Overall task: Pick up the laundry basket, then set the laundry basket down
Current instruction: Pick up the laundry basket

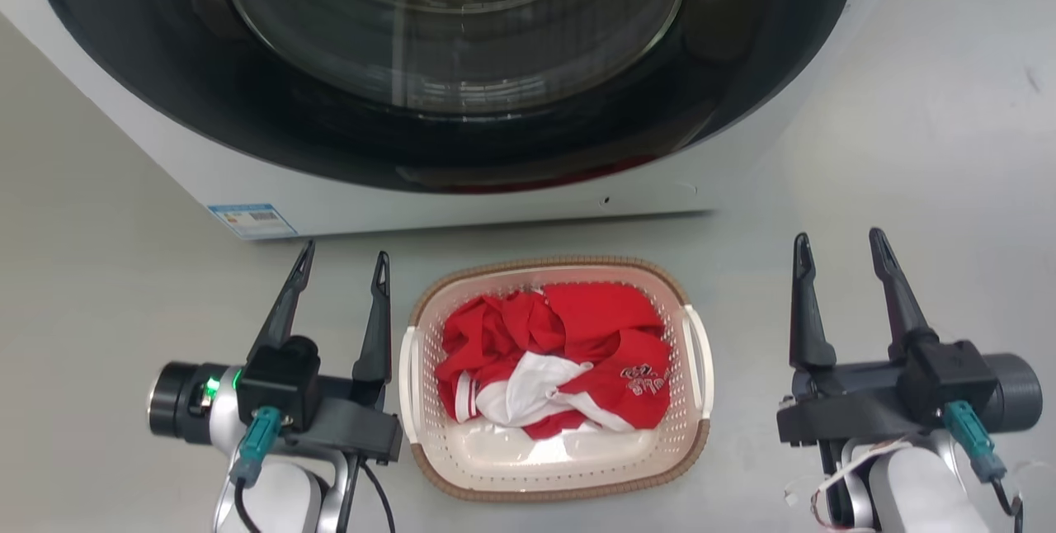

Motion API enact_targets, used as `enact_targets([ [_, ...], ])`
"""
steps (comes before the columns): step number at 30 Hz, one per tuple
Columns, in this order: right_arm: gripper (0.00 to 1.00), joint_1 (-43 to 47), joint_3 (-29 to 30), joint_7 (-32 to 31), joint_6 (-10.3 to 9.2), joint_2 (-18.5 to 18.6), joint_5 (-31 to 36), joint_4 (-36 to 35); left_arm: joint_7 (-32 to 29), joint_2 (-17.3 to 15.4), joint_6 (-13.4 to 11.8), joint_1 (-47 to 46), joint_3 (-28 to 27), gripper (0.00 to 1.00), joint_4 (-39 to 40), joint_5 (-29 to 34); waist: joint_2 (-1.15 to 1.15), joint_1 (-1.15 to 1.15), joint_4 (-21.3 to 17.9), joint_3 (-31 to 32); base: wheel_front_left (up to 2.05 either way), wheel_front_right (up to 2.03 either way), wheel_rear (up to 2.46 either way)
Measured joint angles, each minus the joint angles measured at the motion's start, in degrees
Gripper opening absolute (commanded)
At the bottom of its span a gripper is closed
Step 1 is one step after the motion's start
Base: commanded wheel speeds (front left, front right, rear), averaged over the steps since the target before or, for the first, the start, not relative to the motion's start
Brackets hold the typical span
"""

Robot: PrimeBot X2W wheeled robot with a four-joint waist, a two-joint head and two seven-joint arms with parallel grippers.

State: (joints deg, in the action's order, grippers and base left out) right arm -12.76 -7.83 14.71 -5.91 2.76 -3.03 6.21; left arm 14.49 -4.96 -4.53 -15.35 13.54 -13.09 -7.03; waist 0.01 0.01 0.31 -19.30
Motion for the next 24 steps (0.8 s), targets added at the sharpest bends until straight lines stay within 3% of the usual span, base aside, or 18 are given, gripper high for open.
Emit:
enact_targets([
  [24, 1.00, -17.04, 0.27, 0.00, 2.42, 0.44, -0.55, 15.72, 0.01, 1.66, 1.02, -15.88, -0.02, 1.00, -12.51, -0.54, 0.00, 0.00, 0.52, -19.49, 0.00, 0.00, 0.00],
])
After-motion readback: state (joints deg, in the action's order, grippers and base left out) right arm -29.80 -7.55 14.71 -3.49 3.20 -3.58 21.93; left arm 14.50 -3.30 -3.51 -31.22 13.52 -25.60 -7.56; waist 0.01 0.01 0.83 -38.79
